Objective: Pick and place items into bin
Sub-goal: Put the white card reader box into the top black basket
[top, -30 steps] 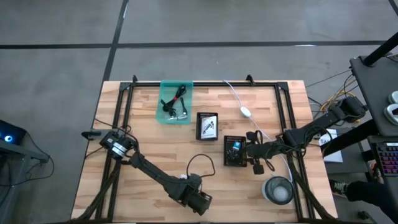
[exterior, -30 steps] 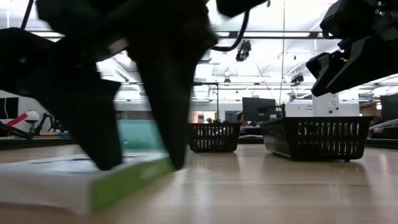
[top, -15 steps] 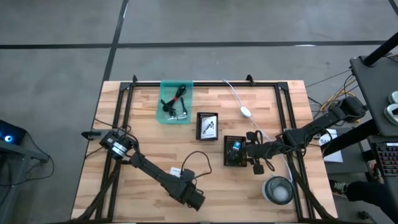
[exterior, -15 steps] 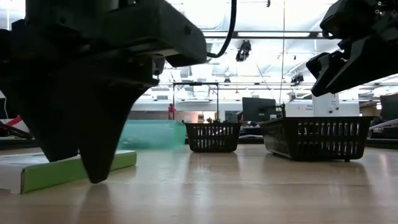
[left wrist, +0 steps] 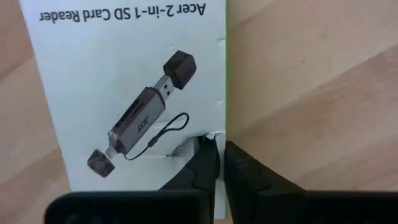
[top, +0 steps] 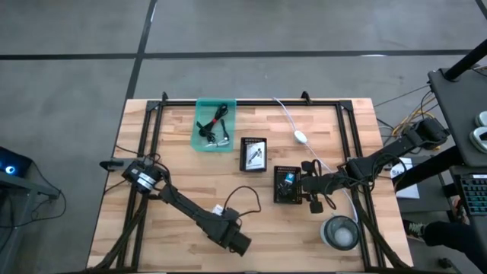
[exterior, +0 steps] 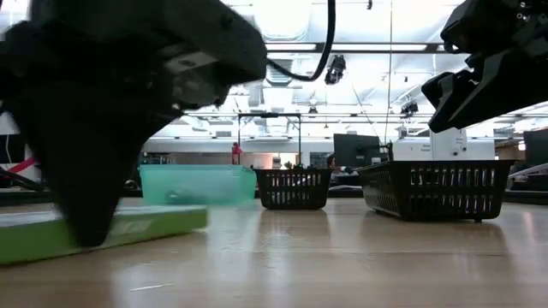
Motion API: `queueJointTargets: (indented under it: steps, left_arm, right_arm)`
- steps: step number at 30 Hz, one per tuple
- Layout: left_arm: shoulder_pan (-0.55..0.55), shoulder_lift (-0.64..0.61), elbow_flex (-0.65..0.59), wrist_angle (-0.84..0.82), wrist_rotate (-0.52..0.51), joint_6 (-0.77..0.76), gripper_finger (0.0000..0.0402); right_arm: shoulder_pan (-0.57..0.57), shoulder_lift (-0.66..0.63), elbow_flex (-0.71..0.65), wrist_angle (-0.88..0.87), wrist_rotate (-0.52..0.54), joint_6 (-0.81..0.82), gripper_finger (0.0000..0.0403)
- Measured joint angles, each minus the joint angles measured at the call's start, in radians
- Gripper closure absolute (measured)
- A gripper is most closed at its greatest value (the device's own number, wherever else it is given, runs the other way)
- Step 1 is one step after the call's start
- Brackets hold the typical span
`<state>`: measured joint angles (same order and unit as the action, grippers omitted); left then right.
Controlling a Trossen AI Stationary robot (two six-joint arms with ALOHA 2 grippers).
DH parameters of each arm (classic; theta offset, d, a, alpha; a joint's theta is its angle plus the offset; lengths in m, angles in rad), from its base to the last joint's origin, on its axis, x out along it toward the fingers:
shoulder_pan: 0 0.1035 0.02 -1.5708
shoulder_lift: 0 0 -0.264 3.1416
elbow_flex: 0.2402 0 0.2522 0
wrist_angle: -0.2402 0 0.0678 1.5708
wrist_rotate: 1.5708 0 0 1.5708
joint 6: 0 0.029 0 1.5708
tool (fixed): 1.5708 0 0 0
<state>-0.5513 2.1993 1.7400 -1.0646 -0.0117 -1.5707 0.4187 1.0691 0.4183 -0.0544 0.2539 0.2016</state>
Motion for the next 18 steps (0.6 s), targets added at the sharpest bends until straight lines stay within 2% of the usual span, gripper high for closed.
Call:
queueJointTargets:
  steps: [3, 6, 13, 15, 18]
  left_arm:
    - [0.021, -0.046, -0.002, 0.005, -0.039, 0.051, 0.0399]
    - [0.056, -0.135, 0.004, 0.013, -0.129, 0.117, 0.0400]
    - [0.183, -0.304, 0.002, 0.044, -0.436, 0.251, 0.0401]
    - [0.238, -0.329, 0.000, 0.105, -0.465, 0.312, 0.0401]
    - [0.319, -0.334, -0.022, 0.275, -0.457, 0.450, 0.0401]
  right_arm:
    - [0.000, 0.000, 0.000, 0.000, 0.000, 0.000, 0.0264]
    - [0.000, 0.000, 0.000, -0.001, 0.000, 0.001, 0.0264]
    - [0.000, 0.000, -0.001, 0.007, 0.000, 0.003, 0.0264]
    - [0.000, 0.000, -0.001, 0.006, 0.000, 0.003, 0.0264]
    - [0.000, 0.000, -0.001, 0.005, 0.000, 0.004, 0.0264]
